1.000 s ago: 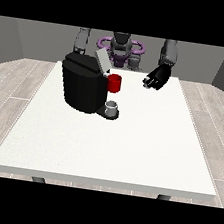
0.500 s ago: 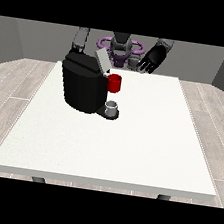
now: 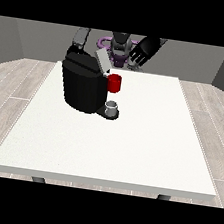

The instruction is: Insert the coffee pod into the coffee machine and close the lid

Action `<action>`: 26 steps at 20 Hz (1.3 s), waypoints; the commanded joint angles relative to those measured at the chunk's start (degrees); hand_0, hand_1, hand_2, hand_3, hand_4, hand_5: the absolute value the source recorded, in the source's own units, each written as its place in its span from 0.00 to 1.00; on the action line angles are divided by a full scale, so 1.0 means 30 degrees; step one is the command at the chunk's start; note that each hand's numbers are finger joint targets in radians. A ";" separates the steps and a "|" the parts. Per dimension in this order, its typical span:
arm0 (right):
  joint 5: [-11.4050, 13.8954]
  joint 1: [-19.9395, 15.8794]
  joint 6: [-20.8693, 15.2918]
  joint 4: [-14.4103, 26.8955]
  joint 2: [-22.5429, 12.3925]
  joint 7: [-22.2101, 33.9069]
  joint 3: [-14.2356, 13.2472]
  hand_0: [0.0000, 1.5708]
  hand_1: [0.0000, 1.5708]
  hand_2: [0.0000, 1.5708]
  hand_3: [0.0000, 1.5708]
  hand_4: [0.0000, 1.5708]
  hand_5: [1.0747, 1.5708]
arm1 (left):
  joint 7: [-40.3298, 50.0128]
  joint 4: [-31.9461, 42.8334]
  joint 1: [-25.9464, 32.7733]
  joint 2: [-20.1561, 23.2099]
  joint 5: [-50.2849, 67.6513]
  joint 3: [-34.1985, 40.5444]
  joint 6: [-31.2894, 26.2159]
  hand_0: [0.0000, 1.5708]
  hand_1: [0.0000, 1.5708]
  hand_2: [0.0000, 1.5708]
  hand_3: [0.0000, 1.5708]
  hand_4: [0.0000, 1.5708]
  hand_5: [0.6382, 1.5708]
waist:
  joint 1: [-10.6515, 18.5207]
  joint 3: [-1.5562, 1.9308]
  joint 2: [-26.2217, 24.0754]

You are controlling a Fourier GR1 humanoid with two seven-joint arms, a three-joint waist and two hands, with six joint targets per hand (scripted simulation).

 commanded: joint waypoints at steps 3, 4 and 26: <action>0.0033 -0.1045 0.0285 -0.1360 -0.0459 0.0205 0.0073 0.00 0.00 0.00 0.00 0.00 1.00 | 0.0667 0.0773 -0.2264 0.1147 0.0309 0.1328 -0.0067 0.80 0.80 0.82 0.81 0.31 1.00 | -0.1374 -0.0001 0.1228; 0.0319 -0.1131 0.0048 -0.2169 0.0141 0.1085 0.0727 0.00 0.00 0.00 0.00 0.00 1.00 | 0.0236 0.1304 -0.2353 0.1683 0.0250 0.1511 -0.0022 0.77 0.77 0.81 0.80 0.30 1.00 | -0.2030 -0.0007 0.1519; -0.0432 -0.1439 0.0565 -0.2368 -0.1503 0.1243 -0.1105 0.00 0.00 0.00 0.00 0.00 1.00 | -0.0215 0.2550 -0.3645 0.1888 -0.0487 0.1190 -0.0070 0.79 0.79 0.82 0.78 0.27 1.00 | -0.2022 0.0001 0.3167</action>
